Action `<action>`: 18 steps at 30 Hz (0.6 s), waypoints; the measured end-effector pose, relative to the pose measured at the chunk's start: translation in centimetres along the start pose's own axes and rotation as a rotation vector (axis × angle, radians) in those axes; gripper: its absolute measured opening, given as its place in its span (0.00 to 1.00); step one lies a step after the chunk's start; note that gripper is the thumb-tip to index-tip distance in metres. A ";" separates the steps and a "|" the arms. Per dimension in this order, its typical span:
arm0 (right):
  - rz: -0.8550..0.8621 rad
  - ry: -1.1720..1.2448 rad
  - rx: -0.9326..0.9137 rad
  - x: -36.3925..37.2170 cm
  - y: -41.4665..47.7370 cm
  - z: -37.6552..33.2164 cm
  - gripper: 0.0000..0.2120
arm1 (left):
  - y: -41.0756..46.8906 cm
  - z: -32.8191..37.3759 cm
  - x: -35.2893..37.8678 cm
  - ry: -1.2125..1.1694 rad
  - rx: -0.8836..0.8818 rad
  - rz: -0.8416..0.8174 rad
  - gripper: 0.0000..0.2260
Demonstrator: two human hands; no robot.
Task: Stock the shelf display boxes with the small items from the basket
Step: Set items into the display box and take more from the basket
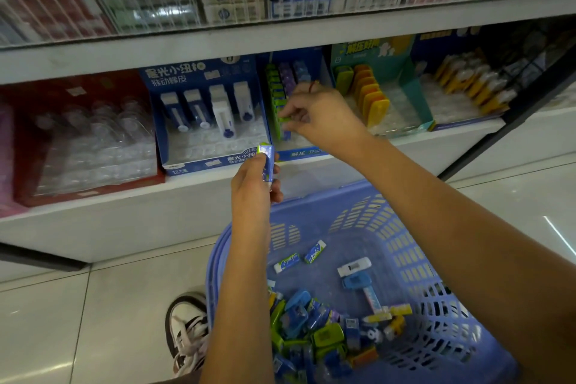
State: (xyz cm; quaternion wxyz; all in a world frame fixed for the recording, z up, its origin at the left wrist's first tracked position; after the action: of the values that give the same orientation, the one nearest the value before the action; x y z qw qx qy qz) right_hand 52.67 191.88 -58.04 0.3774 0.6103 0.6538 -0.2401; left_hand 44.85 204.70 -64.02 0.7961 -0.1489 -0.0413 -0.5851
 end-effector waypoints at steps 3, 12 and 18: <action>-0.017 0.013 0.026 0.5 -0.5 0.0 0.09 | -0.3 0.2 0.1 0.047 0.031 0.004 0.11; -0.261 0.527 0.252 -0.4 -4.4 -0.4 0.06 | -1.7 1.6 0.6 0.093 0.339 -0.128 0.05; -0.028 0.571 0.255 -2.2 -4.4 0.0 0.08 | -2.6 1.7 1.1 0.351 0.465 -0.096 0.10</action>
State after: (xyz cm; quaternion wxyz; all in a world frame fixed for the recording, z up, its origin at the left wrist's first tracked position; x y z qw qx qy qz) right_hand 48.26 189.90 -56.99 0.0958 0.6865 0.7063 -0.1441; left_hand 42.97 203.50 -61.61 0.7753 0.1430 -0.0431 -0.6137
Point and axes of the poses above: each hand's wrist, its own y-axis towards the middle knuckle, its own x-axis out of the palm, z = x × y, the point moved 3 cm from there along y, towards the middle knuckle, and after that the axes turned 12 degrees about x, right-handed, at the moved point
